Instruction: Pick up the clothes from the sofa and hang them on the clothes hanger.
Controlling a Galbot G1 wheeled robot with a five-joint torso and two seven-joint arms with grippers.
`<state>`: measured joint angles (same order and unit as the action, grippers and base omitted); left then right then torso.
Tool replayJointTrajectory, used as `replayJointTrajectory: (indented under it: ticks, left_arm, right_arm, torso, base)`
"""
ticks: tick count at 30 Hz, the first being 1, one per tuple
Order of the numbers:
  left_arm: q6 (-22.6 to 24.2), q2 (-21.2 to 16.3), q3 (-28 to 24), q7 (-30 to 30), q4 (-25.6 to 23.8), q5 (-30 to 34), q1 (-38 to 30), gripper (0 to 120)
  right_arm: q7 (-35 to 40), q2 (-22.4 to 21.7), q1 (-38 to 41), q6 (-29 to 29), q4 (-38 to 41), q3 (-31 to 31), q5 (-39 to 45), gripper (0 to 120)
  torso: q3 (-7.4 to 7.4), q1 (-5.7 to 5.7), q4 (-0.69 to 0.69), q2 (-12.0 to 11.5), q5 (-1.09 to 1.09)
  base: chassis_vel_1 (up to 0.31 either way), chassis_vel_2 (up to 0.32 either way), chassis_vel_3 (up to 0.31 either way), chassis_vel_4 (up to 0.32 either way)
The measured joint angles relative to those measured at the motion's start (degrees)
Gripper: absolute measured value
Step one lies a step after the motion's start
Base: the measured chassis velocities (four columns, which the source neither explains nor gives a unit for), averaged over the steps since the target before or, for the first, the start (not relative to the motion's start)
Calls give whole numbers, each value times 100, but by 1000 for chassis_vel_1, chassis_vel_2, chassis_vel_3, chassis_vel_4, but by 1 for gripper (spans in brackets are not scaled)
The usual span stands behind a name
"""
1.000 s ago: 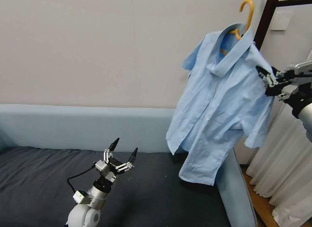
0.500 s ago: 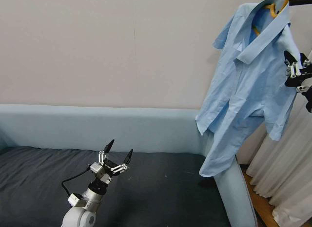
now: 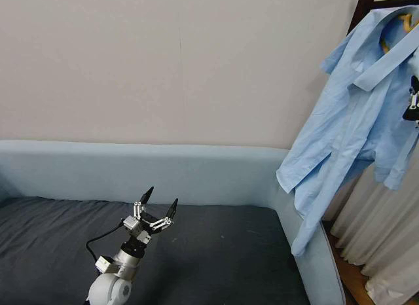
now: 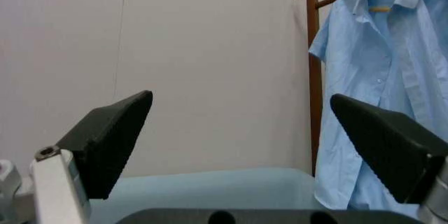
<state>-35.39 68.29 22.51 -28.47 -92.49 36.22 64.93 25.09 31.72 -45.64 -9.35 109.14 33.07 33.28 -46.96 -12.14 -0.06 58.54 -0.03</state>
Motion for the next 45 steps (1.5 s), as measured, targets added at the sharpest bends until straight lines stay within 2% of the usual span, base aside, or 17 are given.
replayJointTrajectory:
  ticks: [6, 10, 14, 18, 20, 29, 35, 41, 44, 45]
  left_arm:
    - [92, 35, 2, 18, -25, -7, -38, 100]
    - [104, 37, 29, 22, -37, -25, 5, 100]
    - [107, 3, 31, 22, -5, -29, -14, 100]
    - [121, -24, -28, 26, 47, -27, -114, 100]
    - [132, -31, -83, 27, 101, -26, -186, 100]
    - [133, -68, -130, 25, 168, -17, -244, 100]
    - [115, -112, -107, 24, 179, -5, -237, 100]
    - [109, -131, -93, 23, 205, -2, -252, 100]
    - [107, -129, -90, 23, 230, -2, -275, 100]
    - [107, -129, -90, 23, 230, -2, -275, 100]
  right_arm:
    - [-107, 501, 604, 408, -758, -436, -652, 7]
    - [-131, 656, 936, 552, -1152, -671, -920, 7]
    - [-88, 715, 1346, 518, -1512, -1018, -946, 7]
    - [11, 747, 1681, 380, -1833, -1241, -933, 7]
    - [150, 754, 1831, 313, -2032, -1340, -928, 7]
    - [510, 809, 2049, 200, -2271, -1545, -822, 7]
    - [661, 814, 2117, 69, -2025, -1737, -1054, 7]
    - [747, 868, 2647, -24, -2079, -2310, -1082, 7]
    - [1061, 1112, 3396, -147, -2570, -2969, -1039, 7]
    - [1061, 1112, 3396, -147, -2570, -2969, -1039, 7]
  torso:
    - [-1, 0, 0, 0, 1]
    - [-1, -1, 0, 0, 0]
    - [0, -1, -2, 0, 0]
    - [-1, -1, 3, 0, 0]
    - [0, -1, -3, 0, 0]
    - [0, -1, -1, 0, 1]
    - [0, 0, -1, 0, 0]
    - [0, 0, 0, 1, -2]
    - [0, 0, -1, 1, -2]
    - [0, 0, -1, 1, -2]
  base:
    - [0, 0, 0, 0]
    - [0, 0, 0, 0]
    - [0, 0, 0, 0]
    - [0, 0, 0, 0]
    - [0, 0, 0, 0]
    - [0, 0, 0, 0]
    - [0, 0, 0, 0]
    - [0, 0, 0, 0]
    - [0, 0, 0, 0]
    - [0, 0, 0, 0]
